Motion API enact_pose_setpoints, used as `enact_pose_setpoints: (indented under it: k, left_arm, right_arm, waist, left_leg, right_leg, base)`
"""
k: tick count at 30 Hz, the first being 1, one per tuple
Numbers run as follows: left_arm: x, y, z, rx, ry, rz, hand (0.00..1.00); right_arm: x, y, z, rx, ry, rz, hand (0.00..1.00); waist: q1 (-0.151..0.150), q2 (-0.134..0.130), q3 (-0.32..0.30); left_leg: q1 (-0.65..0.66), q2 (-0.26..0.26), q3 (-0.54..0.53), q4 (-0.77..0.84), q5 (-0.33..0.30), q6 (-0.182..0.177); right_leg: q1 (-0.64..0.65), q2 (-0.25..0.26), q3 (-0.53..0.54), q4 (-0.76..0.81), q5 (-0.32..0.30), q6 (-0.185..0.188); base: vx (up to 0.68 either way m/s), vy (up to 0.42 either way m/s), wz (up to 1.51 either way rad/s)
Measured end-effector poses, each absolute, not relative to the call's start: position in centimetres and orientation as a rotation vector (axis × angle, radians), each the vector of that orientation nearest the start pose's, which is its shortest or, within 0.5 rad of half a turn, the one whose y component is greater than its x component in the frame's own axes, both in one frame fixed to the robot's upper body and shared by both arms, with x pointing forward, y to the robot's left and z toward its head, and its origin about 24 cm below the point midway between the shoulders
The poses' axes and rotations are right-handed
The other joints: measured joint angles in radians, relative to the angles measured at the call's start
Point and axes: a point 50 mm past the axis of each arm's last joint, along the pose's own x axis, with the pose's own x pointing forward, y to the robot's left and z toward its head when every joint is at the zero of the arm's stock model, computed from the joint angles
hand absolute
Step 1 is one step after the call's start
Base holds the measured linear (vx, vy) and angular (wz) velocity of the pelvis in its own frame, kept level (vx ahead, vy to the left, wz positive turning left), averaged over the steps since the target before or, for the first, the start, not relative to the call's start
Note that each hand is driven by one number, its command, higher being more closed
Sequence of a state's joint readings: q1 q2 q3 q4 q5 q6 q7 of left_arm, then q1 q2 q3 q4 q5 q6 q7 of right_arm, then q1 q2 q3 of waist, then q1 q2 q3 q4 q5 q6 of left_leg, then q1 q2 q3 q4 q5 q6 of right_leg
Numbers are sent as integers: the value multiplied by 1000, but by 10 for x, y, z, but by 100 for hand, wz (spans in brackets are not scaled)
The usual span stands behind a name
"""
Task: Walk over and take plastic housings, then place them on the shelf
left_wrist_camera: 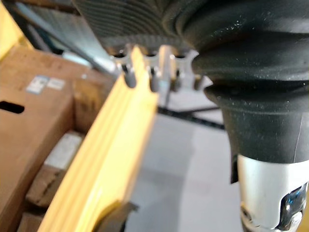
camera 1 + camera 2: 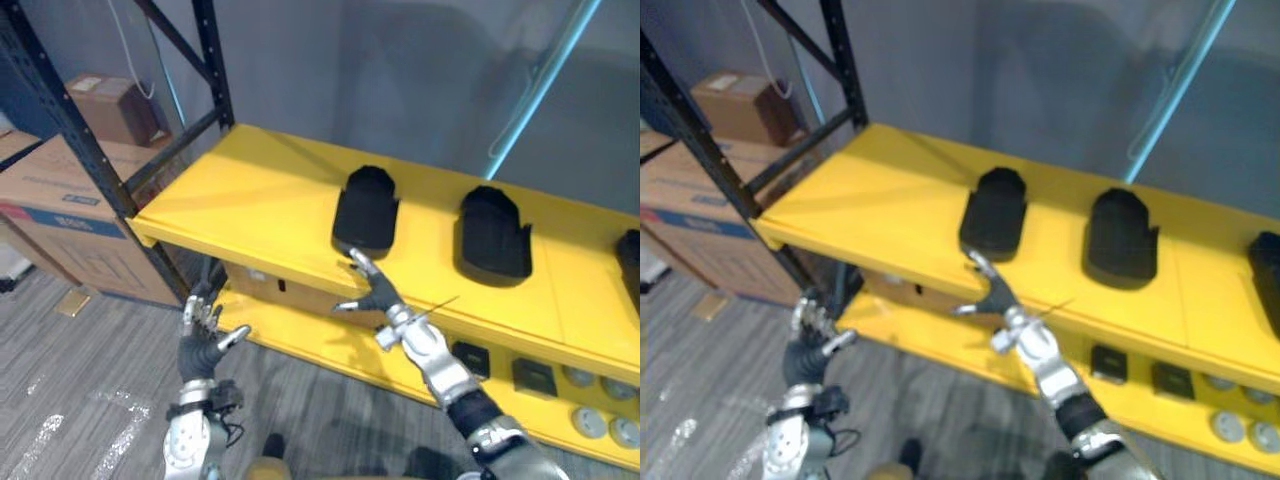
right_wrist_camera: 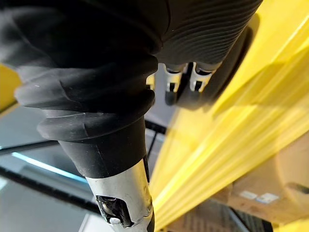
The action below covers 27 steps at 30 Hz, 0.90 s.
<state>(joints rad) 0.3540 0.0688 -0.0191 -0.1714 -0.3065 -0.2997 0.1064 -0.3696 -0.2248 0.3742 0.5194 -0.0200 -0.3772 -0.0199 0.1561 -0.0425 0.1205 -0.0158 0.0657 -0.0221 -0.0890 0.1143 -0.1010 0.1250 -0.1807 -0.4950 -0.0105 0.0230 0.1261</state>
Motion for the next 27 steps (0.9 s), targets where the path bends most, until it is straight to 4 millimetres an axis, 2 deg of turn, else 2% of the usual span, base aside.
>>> enact_pose_setpoints:
  k: [9,10,11,17,27]
  left_arm:
    - [180,187,37,-229,-134,221,0]
    - [181,186,37,-230,-135,220,0]
    - [181,186,38,-231,-137,217,0]
    - [181,186,37,-236,-133,218,0]
    - [181,185,37,-236,-137,212,0]
  right_arm:
    - [319,-112,42,-396,-158,339,0]
    - [319,-112,41,-398,-155,337,0]
    - [320,-112,41,-401,-151,333,0]
    - [328,-111,47,-412,-166,328,0]
    - [334,-110,53,-452,-199,304,0]
  waist:
    - [4,1,27]
    - [7,-1,28]
    - [23,-3,29]
    - [48,-5,31]
    - [54,-18,39]
  left_leg:
    - [-3,-10,-26,0,5,6]
    - [-2,-10,-26,0,5,6]
    - [-2,-7,-26,0,4,6]
    - [-4,-5,-32,0,4,5]
    - [-4,1,-47,0,5,4]
  right_leg:
    - [23,-9,-28,-16,7,10]
    - [25,-9,-28,-17,7,11]
    - [25,-8,-28,-20,7,10]
    - [34,-2,-30,-33,9,12]
    - [48,7,-49,-39,13,10]
  base:
    - [-14,-3,6]
    - [-16,-24,17]
    - [0,0,0]
    - [6,-10,2]
    - [0,-8,5]
